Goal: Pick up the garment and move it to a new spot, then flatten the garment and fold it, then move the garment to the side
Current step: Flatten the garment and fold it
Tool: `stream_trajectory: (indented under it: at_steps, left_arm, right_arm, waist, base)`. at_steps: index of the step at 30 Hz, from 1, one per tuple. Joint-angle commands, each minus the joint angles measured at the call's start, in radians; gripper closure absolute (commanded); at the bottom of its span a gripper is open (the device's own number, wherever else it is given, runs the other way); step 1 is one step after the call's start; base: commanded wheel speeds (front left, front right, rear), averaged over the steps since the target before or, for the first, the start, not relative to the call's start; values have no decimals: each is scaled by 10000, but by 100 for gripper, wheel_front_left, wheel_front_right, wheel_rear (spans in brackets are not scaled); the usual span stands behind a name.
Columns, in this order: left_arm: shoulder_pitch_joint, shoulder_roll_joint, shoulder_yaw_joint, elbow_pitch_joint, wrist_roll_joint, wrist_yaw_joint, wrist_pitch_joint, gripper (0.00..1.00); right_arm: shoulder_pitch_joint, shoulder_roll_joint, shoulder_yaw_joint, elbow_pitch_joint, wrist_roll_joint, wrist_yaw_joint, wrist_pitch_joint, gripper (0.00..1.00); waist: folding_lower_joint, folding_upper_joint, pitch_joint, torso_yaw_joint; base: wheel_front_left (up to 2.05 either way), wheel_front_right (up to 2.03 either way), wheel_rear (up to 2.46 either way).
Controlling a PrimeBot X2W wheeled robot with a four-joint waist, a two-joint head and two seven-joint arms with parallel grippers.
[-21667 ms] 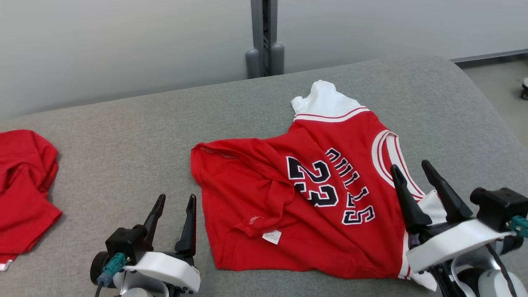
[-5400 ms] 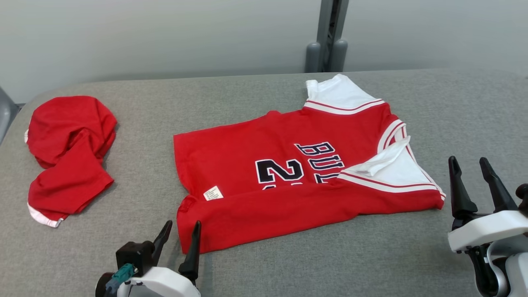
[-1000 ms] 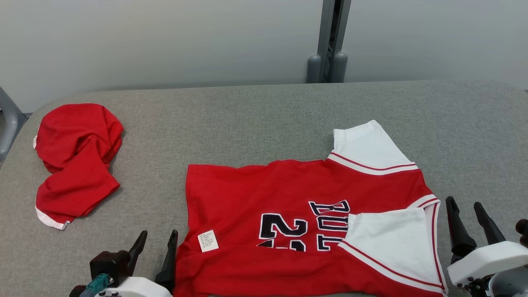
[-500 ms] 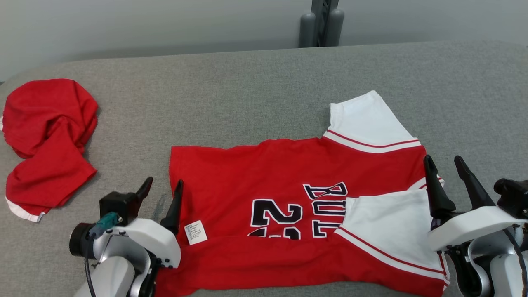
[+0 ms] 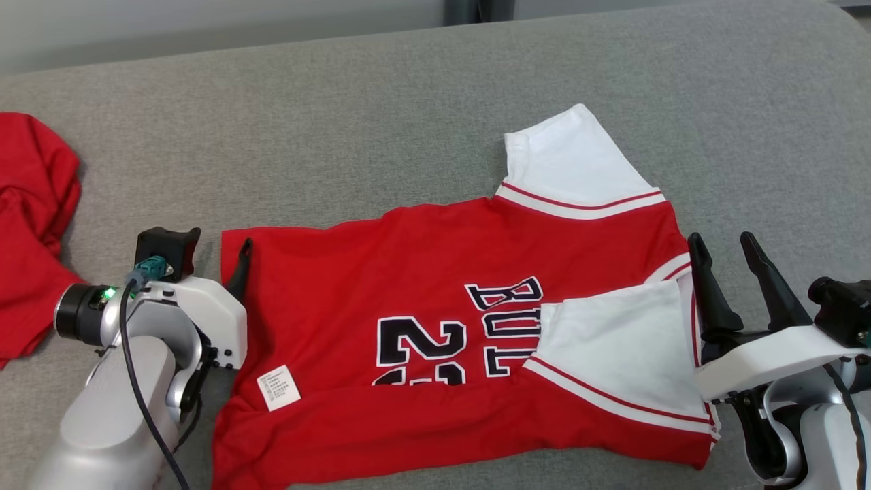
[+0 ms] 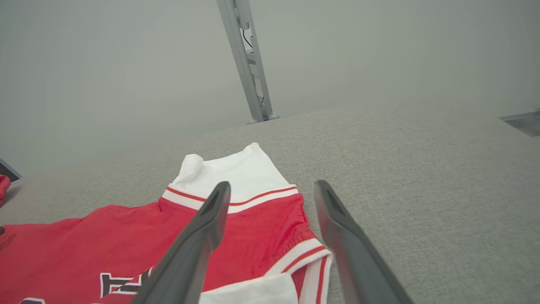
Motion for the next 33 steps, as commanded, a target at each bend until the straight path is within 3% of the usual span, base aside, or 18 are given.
stream_trajectory:
  at_steps: [1, 7, 8, 9, 11, 17, 27, 33]
  left_arm:
    - [-253, 46, -76, 176, 121, -45, 63, 0]
    - [-765, 13, -309, 1165, 262, -292, 85, 0]
    - [-877, -24, -358, 1392, 276, -333, 62, 10]
    - [-917, -50, -388, 1488, 272, -389, 45, 29]
    - [-974, -82, -466, 1660, 270, -534, 12, 100]
    - [-1223, -205, -413, 1989, 104, -668, -422, 100]
    - [-1409, -481, -206, 1820, 84, -246, -1723, 100]
    - [-1371, -757, -59, 1411, 136, 26, -2070, 100]
  right_arm:
    - [-134, -58, -3, -13, 47, -4, -103, 0]
    - [-156, -58, 42, 41, 111, -4, -210, 0]
    - [-166, -58, 57, 65, 121, -4, -211, 0]
    - [-166, -58, 56, 78, 131, -4, -222, 0]
    - [-167, -58, 41, 99, 131, -4, -236, 0]
    - [-157, -58, -78, 172, 63, -4, -266, 0]
    - [-821, -59, -249, 289, -416, -4, 82, 0]
    - [-2178, -228, -300, 830, -597, -4, 789, 0]
  waist:
    - [0, 0, 77, -88]
    - [0, 0, 234, -244]
    - [0, 0, 261, -273]
    - [0, 0, 271, -284]
    - [0, 0, 286, -294]
    - [0, 0, 313, -207]
    - [0, 0, 374, 296]
    - [0, 0, 613, 734]
  base:
    - [0, 0, 0]
    - [0, 0, 0]
    - [0, 0, 0]
    - [0, 0, 0]
    - [0, 0, 0]
    - [0, 0, 0]
    - [0, 0, 0]
    - [0, 0, 0]
